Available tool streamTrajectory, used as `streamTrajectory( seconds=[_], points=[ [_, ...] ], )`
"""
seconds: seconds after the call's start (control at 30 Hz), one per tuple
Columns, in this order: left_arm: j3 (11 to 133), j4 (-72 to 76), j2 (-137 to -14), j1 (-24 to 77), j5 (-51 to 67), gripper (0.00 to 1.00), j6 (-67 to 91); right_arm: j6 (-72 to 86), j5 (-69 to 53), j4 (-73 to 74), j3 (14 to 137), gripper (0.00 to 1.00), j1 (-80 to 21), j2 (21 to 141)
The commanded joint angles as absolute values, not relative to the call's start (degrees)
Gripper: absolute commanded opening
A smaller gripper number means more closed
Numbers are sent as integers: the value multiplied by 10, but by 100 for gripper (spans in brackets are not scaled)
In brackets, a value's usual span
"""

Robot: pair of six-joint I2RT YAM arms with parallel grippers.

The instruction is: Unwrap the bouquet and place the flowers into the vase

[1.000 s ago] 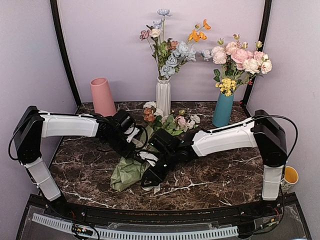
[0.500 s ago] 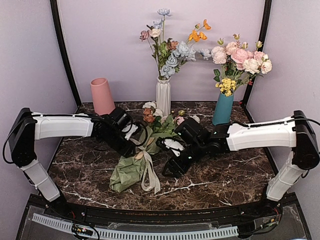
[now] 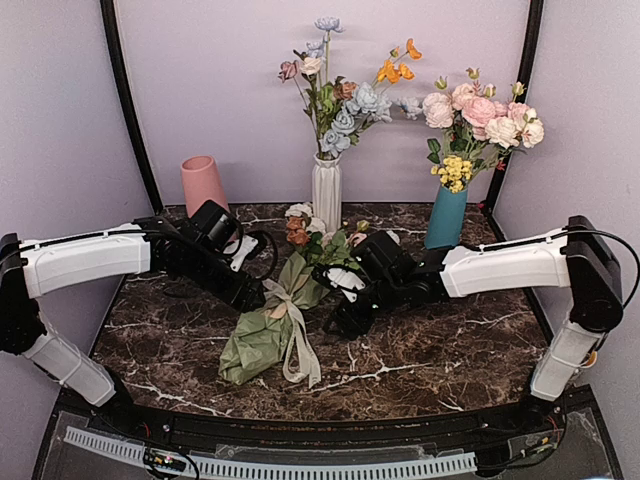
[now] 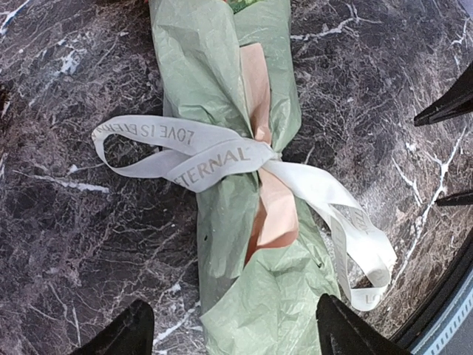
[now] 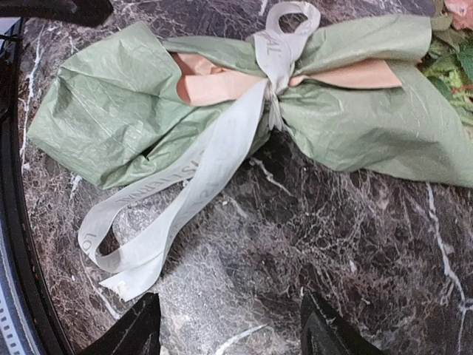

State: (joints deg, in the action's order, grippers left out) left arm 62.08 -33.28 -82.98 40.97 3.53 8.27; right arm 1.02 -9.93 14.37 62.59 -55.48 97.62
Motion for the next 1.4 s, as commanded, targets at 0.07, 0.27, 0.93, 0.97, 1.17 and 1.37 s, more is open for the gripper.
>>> streamTrajectory(
  seconds=[0.07,0.27,0.93,0.97,1.17,1.37],
  points=[
    [587,-359,-837,405,76,77,90,-5,-163,71,642,60,-548,1017],
    [575,-353,-867,405,93,75,87,17,-199,66,681,53,-551,1071],
    [549,-316,-896,405,85,71,76,59,-213,23,702,44,-560,1128],
    [549,-315,-897,405,84,71,75,61,-212,22,703,42,-560,1131],
    [535,-301,-893,404,70,62,81,63,-194,29,701,10,-560,1131],
    [516,-287,-894,403,46,49,95,67,-178,34,682,0,-558,1107]
  ],
)
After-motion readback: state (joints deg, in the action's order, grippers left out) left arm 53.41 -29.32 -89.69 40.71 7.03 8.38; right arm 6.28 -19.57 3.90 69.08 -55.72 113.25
